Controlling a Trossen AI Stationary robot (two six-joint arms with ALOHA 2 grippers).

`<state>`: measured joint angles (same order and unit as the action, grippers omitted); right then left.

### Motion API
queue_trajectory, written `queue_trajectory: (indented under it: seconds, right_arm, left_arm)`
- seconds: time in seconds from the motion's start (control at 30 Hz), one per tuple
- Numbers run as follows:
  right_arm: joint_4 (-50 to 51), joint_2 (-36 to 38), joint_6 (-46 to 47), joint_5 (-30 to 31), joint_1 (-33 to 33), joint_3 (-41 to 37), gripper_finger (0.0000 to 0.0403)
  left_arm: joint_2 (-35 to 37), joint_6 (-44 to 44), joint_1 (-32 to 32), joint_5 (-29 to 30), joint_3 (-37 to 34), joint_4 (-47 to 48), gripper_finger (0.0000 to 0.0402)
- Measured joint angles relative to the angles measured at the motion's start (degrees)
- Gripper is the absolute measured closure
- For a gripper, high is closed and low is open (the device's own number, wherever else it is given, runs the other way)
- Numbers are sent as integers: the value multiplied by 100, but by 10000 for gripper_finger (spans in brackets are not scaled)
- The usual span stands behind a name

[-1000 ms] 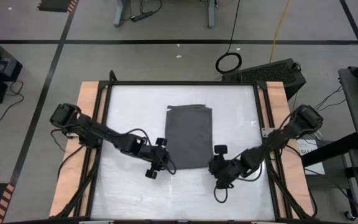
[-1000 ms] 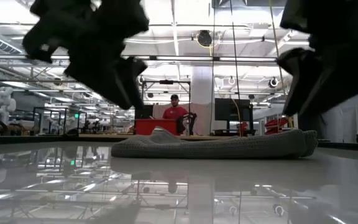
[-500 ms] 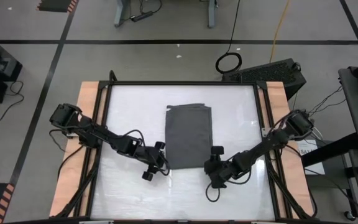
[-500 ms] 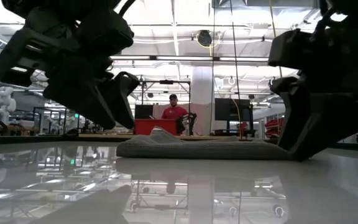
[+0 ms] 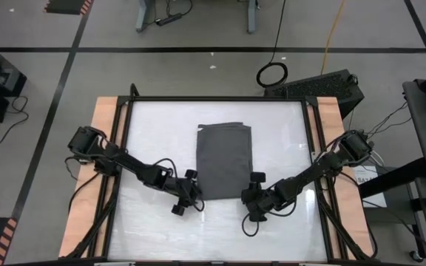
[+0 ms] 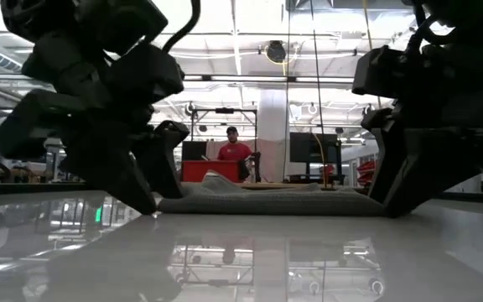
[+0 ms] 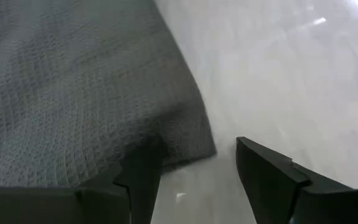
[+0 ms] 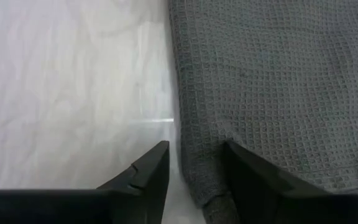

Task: Roll towel
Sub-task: Roll the dark gray towel

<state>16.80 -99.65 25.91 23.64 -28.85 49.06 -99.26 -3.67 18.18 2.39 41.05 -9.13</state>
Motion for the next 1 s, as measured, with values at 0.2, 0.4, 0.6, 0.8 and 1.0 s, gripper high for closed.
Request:
queue_trajectory:
  seconds: [0.2,0.4,0.6,0.8,1.0]
  right_arm:
    - [-37,-1,109,-205,7,0,305]
    - [-139,-1,369,-562,45,-2,386]
    - [-254,96,754,-1145,62,-13,395]
    - [-293,473,977,-2386,160,-13,400]
    - [-263,870,1209,-3351,398,-13,401]
  left_arm:
    - [-203,751,-16,199,20,-183,210]
    - [-250,926,-43,272,29,-194,335]
    - [-226,1110,-73,-113,14,-281,389]
    - [-66,1983,-253,-1729,-4,-460,396]
    - [-9,3557,-590,-3101,-2,-802,398]
